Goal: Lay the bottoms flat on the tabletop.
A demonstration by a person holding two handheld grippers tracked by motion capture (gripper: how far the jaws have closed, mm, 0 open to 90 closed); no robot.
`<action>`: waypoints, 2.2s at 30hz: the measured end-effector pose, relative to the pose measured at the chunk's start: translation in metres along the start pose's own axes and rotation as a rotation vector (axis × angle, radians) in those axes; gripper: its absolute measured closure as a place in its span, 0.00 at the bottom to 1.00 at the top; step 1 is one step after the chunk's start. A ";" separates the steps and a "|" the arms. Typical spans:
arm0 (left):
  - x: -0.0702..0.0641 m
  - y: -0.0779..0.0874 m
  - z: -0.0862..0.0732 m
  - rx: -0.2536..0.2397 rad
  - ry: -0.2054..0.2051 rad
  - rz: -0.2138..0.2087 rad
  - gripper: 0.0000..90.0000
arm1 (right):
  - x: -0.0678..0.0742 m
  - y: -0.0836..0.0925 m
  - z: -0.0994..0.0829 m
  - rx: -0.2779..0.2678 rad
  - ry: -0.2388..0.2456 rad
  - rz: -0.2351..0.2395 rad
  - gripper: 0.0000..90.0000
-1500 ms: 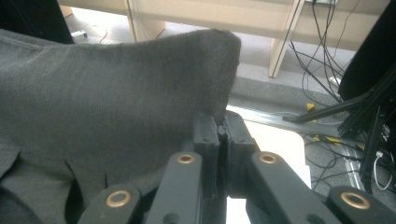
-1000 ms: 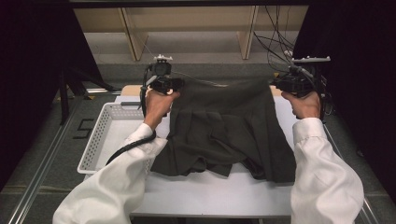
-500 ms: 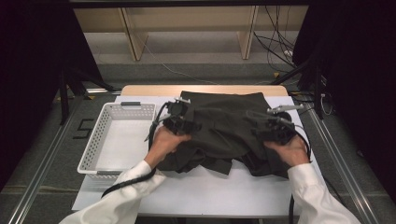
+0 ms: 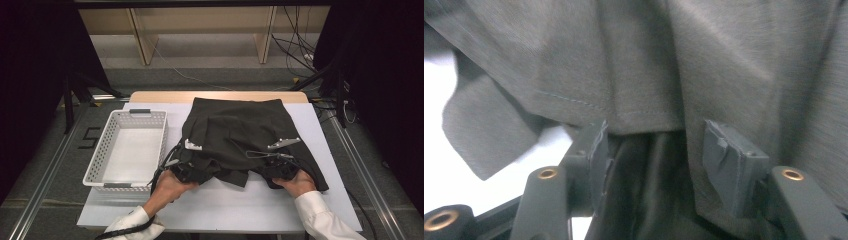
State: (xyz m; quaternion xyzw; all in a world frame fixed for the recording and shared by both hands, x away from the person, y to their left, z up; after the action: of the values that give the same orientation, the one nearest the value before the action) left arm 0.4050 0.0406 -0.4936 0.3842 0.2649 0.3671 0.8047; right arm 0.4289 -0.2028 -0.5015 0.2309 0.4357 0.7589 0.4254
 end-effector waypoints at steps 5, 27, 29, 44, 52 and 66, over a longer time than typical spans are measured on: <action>-0.014 -0.006 -0.003 -0.012 -0.079 -0.010 0.41 | 0.009 -0.015 0.010 -0.008 0.063 -0.019 0.50; -0.001 0.007 0.000 -0.064 -0.086 -0.010 0.94 | 0.016 -0.003 0.017 -0.029 0.085 -0.015 1.00; -0.003 0.008 0.000 -0.065 -0.093 -0.011 0.94 | 0.027 0.010 0.018 -0.039 0.114 -0.010 1.00; -0.042 -0.019 0.001 -0.040 -0.169 -0.018 0.94 | 0.016 -0.032 0.012 0.024 0.125 -0.063 0.72; -0.035 -0.002 0.001 -0.063 -0.141 -0.088 0.77 | 0.012 0.004 0.020 -0.052 0.116 -0.074 0.99; -0.002 0.039 0.004 -0.122 -0.063 -0.010 0.50 | 0.094 0.009 0.014 0.022 0.142 0.182 0.85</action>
State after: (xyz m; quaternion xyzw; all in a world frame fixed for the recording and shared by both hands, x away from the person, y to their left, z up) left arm 0.3914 0.0545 -0.4599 0.3446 0.2185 0.3659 0.8364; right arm 0.3847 -0.1188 -0.4891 0.2198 0.4503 0.8039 0.3202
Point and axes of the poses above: each handheld gripper's, and its own axes: y roughly backward along the jaws, z roughly out of its top, x roughly to its left, the point moved 7 cm from there along -y, roughly forward along the jaws, and after that the axes turned 4 degrees about x, right-handed, at the moved point
